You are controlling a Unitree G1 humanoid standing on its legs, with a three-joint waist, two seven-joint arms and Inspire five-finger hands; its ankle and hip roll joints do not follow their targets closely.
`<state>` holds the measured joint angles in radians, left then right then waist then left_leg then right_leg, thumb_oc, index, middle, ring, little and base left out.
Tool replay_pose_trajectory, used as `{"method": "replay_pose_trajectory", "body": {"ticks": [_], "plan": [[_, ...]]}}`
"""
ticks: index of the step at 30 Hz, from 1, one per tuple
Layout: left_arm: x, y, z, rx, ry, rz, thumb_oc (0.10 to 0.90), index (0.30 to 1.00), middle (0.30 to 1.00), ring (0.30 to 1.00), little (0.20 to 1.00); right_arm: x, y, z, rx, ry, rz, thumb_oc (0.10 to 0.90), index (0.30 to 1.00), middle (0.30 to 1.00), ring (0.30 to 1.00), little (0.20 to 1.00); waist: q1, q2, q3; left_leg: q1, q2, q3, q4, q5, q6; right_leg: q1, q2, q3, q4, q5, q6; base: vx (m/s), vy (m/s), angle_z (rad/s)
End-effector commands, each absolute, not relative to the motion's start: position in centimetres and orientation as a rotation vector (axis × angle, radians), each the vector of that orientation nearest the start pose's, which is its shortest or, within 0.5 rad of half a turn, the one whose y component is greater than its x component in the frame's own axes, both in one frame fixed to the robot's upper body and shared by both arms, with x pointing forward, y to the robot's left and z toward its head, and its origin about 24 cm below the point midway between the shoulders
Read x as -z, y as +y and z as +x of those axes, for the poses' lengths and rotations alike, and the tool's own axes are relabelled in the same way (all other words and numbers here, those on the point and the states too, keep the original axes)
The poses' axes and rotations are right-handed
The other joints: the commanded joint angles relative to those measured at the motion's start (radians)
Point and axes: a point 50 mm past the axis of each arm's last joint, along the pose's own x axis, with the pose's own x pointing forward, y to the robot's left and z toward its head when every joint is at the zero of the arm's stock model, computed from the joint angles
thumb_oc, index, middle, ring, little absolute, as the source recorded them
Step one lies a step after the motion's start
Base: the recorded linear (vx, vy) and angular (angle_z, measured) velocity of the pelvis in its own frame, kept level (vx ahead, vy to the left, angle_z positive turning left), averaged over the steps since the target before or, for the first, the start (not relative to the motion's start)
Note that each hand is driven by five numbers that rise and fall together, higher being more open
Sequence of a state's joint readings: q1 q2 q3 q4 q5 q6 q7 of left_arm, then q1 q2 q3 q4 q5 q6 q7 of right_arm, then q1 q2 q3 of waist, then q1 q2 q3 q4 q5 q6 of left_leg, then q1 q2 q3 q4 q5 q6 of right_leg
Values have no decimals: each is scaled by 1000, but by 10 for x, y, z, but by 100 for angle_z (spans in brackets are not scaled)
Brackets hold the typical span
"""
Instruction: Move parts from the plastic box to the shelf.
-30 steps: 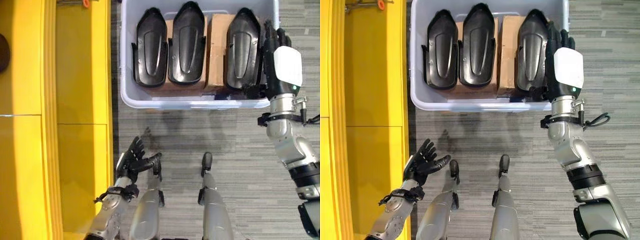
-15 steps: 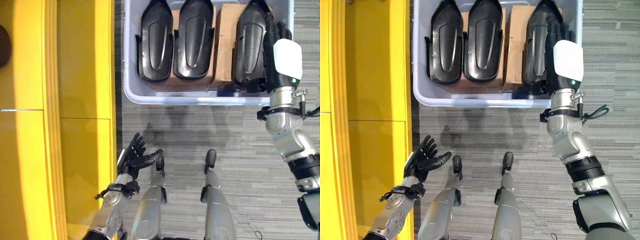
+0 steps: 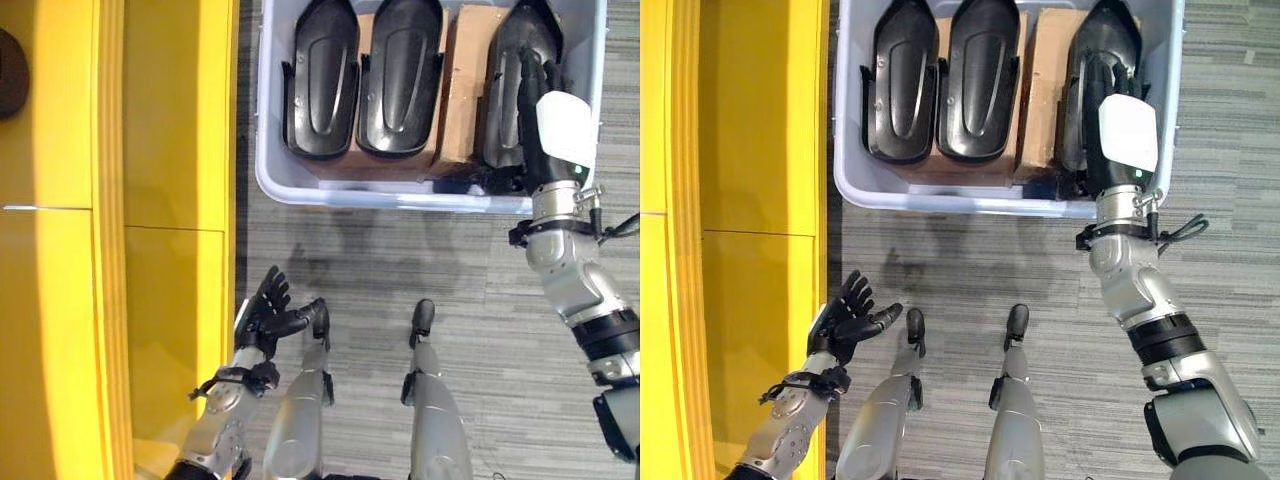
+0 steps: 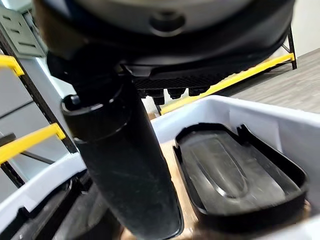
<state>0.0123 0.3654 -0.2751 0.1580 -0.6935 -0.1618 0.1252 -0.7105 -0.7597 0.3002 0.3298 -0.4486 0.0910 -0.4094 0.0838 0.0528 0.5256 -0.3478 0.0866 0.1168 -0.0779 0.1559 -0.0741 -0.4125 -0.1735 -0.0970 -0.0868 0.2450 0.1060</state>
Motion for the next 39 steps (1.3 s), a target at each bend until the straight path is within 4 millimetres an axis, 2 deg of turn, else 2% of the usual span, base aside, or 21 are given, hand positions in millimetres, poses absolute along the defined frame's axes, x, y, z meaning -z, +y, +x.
{"method": "replay_pose_trajectory", "body": {"ticks": [1,11,13,29,37,39], "plan": [[-30,183,242,14,5,-293,900,1000,1000,1000,1000,-283,-231,346,523,-729,-1200,900,1000,1000,1000,1000,0,-40,-6,-26,20,-48,65,-31,-13,119,-56,-20,51,-145,39,0,0,0],[-31,182,243,20,1,-288,900,1000,1000,1000,1000,-272,-239,354,521,-648,-1229,900,1000,1000,1000,1000,-1,-37,-6,-64,15,-51,78,-33,-14,96,-55,-25,52,-147,37,0,-4,3],[-32,182,243,19,-5,-287,900,1000,1000,1000,1000,-268,-247,357,535,-602,-1245,900,1000,1000,1000,1000,0,-37,-6,-85,16,-54,81,-32,-13,77,-54,-25,55,-144,37,0,0,0],[-37,182,244,29,-26,-281,900,1000,1000,1000,1000,-283,-268,365,586,-517,-1427,900,1000,1000,1000,1000,-2,-35,-6,-178,13,-63,103,-31,-13,-9,-42,-23,75,-140,33,0,-4,0],[-38,182,245,33,-31,-276,900,1000,1000,1000,1000,-277,-276,371,574,-436,-1465,900,1000,1000,1000,1000,1,-33,-6,-208,9,-70,115,-35,-10,-31,-41,-25,83,-143,32,0,-3,1],[-38,181,247,34,-34,-280,900,1000,1000,1000,1000,-265,-279,378,550,-359,-1467,900,1000,1000,1000,1000,7,-30,-6,-219,6,-73,118,-35,-7,-41,-41,-23,87,-143,31,0,0,0]]}}
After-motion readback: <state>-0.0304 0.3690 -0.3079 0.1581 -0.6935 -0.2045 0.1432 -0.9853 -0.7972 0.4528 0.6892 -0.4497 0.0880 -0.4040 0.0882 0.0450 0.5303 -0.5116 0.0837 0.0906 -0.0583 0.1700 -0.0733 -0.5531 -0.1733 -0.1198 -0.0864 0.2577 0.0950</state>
